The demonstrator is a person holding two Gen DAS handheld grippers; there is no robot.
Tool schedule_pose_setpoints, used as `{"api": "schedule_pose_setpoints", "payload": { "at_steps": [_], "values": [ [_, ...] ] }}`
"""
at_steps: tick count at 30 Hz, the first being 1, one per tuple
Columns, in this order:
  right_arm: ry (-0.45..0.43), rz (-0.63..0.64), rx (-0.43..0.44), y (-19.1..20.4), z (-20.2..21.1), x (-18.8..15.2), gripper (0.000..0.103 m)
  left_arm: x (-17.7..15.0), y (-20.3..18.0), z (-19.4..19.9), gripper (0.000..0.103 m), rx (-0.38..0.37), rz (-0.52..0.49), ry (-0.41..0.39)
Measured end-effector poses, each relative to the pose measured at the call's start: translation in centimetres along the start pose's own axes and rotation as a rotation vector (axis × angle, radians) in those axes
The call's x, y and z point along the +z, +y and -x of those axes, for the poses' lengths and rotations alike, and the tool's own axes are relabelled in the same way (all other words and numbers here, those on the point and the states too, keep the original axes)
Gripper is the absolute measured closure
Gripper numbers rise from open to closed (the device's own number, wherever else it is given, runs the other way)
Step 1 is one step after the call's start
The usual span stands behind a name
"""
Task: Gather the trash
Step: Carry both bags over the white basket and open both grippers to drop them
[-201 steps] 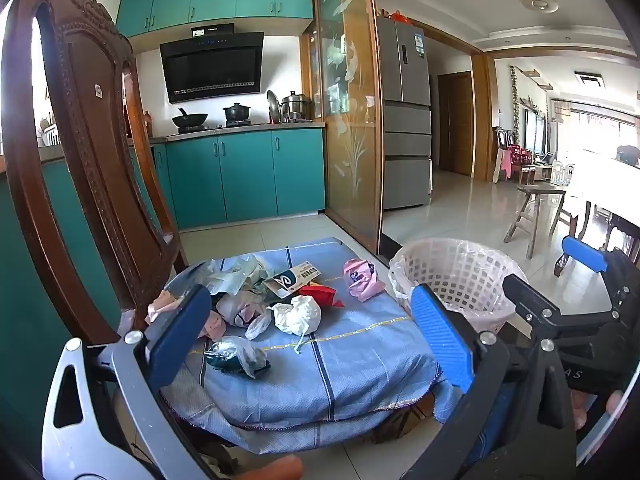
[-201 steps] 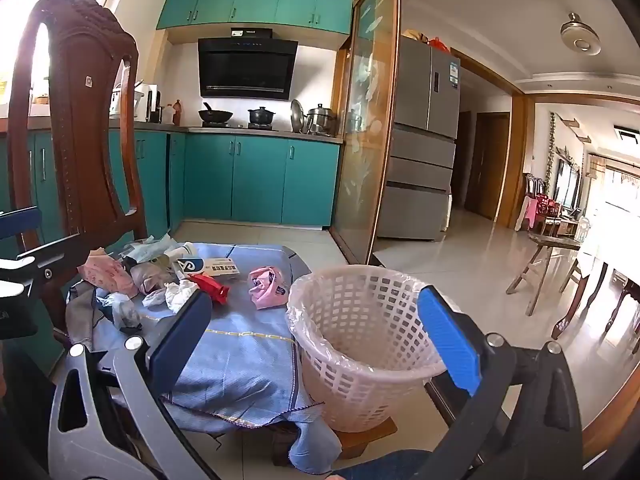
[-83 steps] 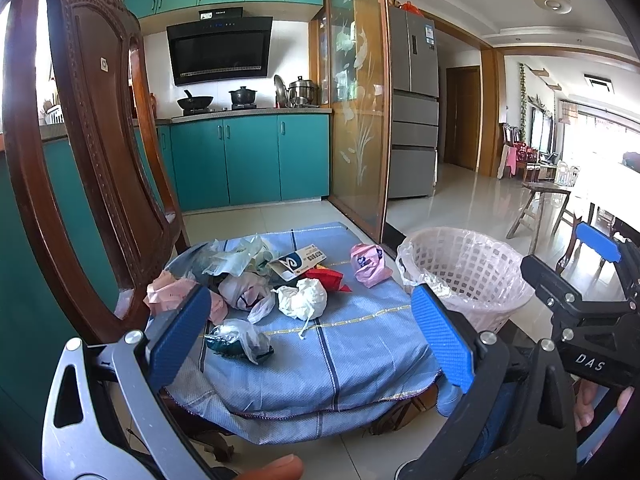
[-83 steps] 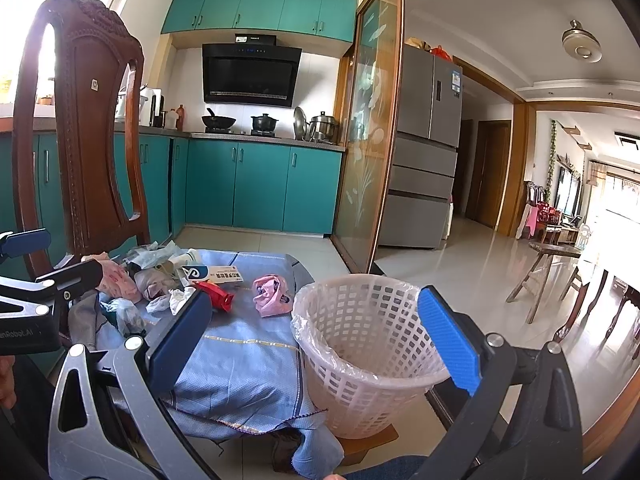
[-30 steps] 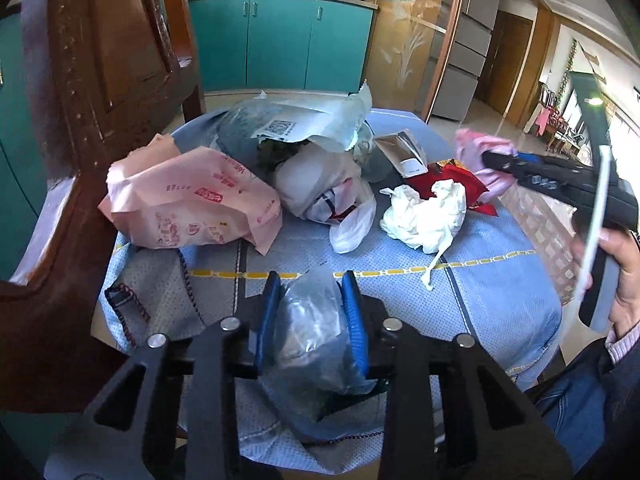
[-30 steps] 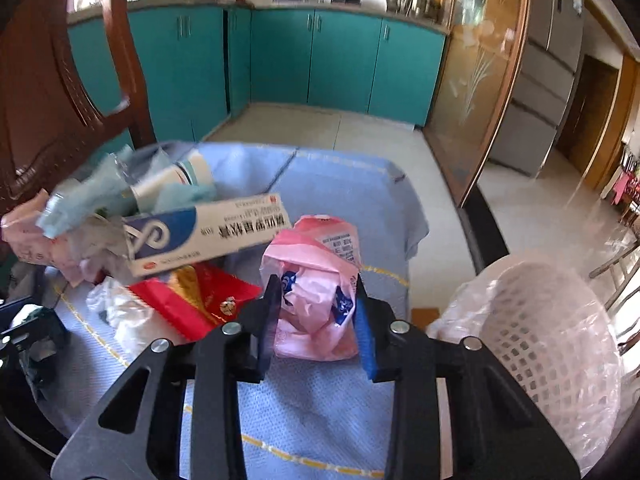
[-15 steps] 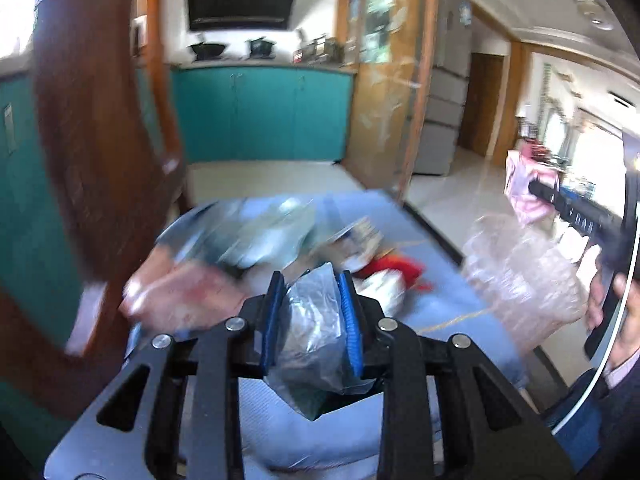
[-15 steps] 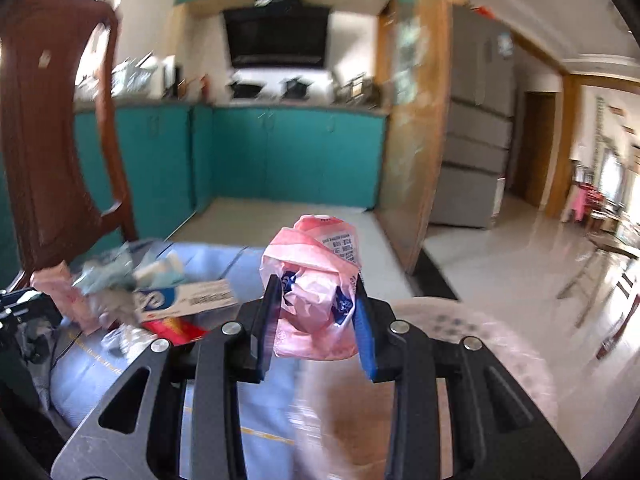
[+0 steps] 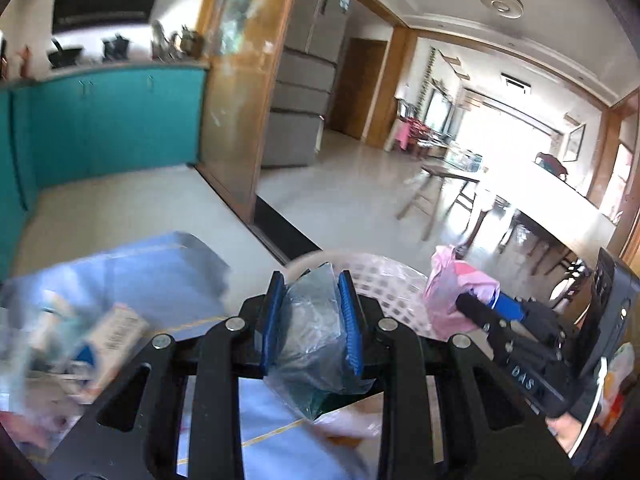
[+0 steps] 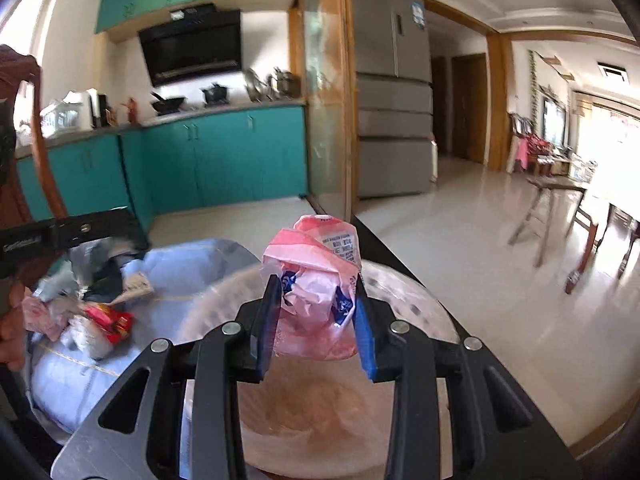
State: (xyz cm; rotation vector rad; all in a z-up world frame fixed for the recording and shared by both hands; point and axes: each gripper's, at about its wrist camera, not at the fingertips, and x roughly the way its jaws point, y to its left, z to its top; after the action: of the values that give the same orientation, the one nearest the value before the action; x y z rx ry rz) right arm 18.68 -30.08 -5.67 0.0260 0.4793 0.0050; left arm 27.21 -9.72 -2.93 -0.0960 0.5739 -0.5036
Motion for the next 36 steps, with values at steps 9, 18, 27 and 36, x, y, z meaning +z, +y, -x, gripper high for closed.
{"api": "schedule_pose_setpoints", "payload": {
  "at_steps": [9, 18, 27, 36],
  "values": [
    [0.091, -0.012, -0.048, -1.4, -2.1, -1.1, 0.066, -0.4, -0.1, -7.6, 0.058, -0.155, 0.080, 0.085],
    [0.122, 0.014, -0.006, 0.7, -3.4, -0.8, 0.028, -1.0, 3.2, -2.1, 0.025, -0.043, 0.136, 0.001],
    [0.242, 0.060, 0.242, 6.9, -6.0, -1.0, 0.028, -2.1, 8.1, 5.8, 0.021, 0.098, 0.170, -0.070],
    [0.447, 0.210, 0.234, 13.2, -11.2, -2.9, 0.070, -3.3, 10.5, 9.1, 0.020, 0.194, 0.146, -0.039]
  ]
}}
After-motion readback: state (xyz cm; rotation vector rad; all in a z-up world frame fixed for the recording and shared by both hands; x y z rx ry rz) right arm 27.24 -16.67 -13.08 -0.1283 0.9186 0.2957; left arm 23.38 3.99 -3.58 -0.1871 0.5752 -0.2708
